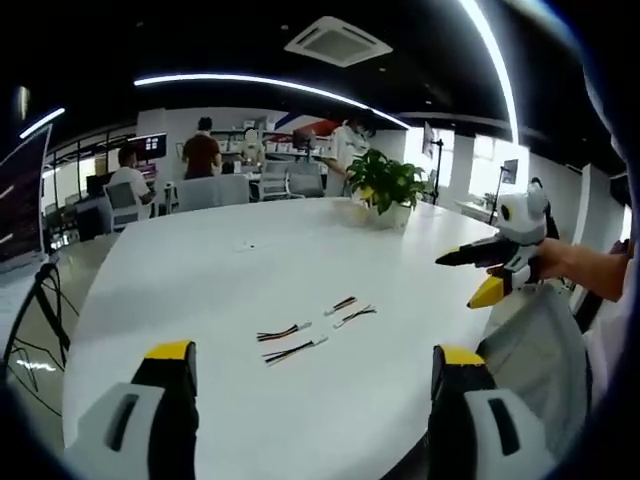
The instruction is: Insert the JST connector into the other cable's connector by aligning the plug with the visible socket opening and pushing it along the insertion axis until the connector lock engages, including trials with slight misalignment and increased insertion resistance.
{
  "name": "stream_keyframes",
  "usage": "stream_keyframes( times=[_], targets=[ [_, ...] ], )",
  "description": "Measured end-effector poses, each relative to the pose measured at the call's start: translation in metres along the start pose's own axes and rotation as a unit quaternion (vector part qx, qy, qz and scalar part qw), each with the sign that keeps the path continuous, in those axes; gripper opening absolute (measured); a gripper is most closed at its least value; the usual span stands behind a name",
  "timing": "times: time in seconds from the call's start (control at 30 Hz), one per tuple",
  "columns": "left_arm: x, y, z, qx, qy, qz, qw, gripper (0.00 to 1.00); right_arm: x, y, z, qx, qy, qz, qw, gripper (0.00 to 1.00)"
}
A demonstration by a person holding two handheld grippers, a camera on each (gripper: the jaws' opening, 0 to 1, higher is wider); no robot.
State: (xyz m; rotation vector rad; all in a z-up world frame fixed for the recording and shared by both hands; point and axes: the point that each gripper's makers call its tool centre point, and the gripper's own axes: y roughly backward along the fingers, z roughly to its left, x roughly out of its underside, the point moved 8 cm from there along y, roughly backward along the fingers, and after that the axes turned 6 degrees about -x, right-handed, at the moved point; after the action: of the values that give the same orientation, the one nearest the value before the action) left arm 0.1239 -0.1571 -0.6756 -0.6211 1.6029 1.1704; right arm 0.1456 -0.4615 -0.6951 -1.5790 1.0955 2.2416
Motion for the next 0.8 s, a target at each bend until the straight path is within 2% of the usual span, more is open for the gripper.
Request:
stream_keyframes(
  times=[0.27,0.67,0.8],
  targets=[
    [-0.001,-0.007,0.000,0.015,-0.035,0.011,0.9992,0.97,-0.003,-0.003,-0.004,-0.008,0.015,0.010,0.9998,0.89],
    [-0.002,-0.019,-0.001,0.040,-0.020,0.009,0.9990,0.95,-0.007,-0.012,-0.013,-0.014,0.030,0.014,0.9993,0.85],
    [-0.006,-0.025,-0.002,0.048,-0.036,0.008,0.9982,0.95,-0.009,-0.017,-0.017,-0.016,0.037,0.012,0.9991,0.85]
  ],
)
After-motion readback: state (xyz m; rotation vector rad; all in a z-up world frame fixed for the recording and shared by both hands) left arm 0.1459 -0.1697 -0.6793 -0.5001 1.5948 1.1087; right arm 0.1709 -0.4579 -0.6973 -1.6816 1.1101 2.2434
